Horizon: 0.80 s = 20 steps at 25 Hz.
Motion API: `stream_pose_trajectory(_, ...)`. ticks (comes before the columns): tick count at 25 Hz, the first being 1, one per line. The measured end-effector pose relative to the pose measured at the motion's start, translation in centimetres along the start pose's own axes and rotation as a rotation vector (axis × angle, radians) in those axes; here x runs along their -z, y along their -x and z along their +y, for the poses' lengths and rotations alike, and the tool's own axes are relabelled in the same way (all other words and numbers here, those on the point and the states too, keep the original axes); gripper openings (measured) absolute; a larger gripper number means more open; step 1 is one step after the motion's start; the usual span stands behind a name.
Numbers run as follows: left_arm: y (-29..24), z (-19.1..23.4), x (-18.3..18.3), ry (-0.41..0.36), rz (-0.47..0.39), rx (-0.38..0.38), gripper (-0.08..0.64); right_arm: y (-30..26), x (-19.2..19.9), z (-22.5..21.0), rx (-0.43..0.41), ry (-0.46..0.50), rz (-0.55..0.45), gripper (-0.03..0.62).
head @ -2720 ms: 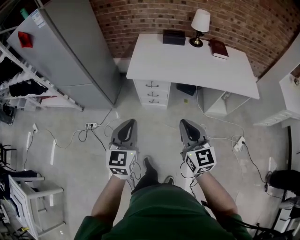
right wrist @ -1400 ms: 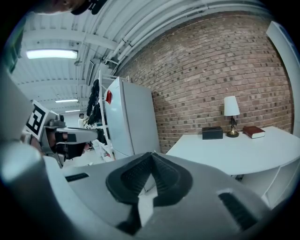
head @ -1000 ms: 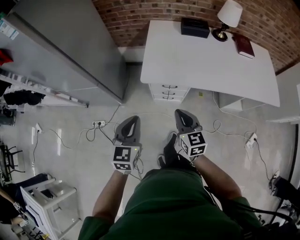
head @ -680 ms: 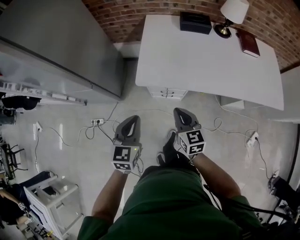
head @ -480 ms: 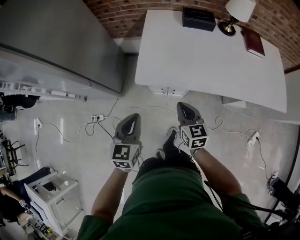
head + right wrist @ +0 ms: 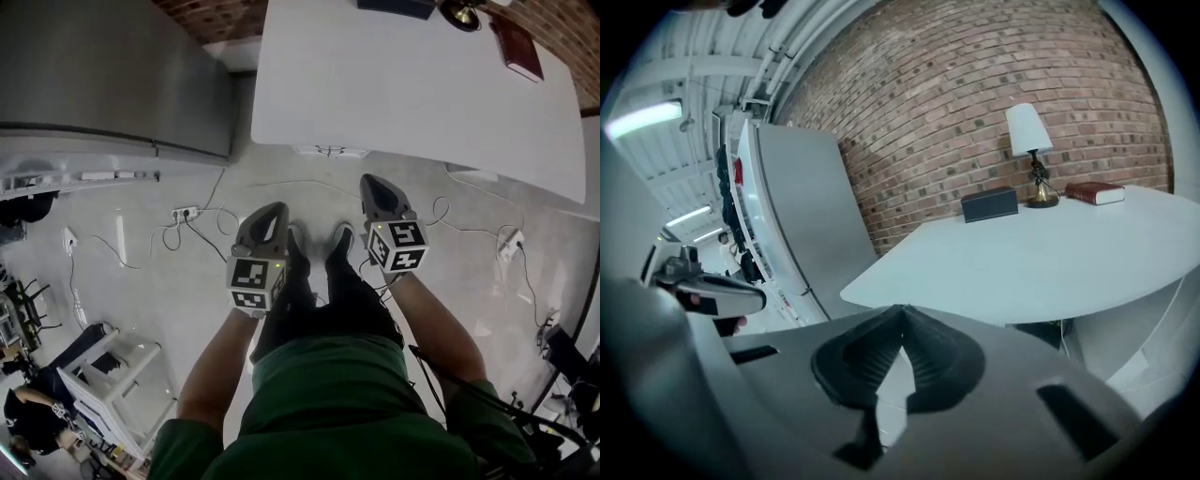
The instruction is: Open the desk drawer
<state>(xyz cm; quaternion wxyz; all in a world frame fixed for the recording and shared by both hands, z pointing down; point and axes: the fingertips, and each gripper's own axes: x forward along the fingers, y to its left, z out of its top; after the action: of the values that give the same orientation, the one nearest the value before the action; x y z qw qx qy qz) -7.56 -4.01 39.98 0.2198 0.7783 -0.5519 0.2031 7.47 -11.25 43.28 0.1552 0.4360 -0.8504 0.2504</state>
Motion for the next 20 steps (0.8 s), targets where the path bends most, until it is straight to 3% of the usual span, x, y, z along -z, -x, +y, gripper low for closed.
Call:
stream_pose_trajectory(5, -4.6, 0.6, 3.5, 0.089, 0.043, 0.085, 0.011, -2.1, 3.5, -1.7, 0.05, -0.061, -0.002, 0.002)
stream_pose_trajectory(12, -10.7, -0.2, 6.5, 0.078, 0.073, 0.198, 0.012, -4.4, 7.3, -2.2, 0.056, -0.16, 0.004, 0.017)
stream_pose_trajectory(20, -14.9, 0.4, 9.9, 0.141, 0.084, 0.237, 0.012, -6.8, 11.0, -3.8, 0.062, -0.227, -0.028, 0.034)
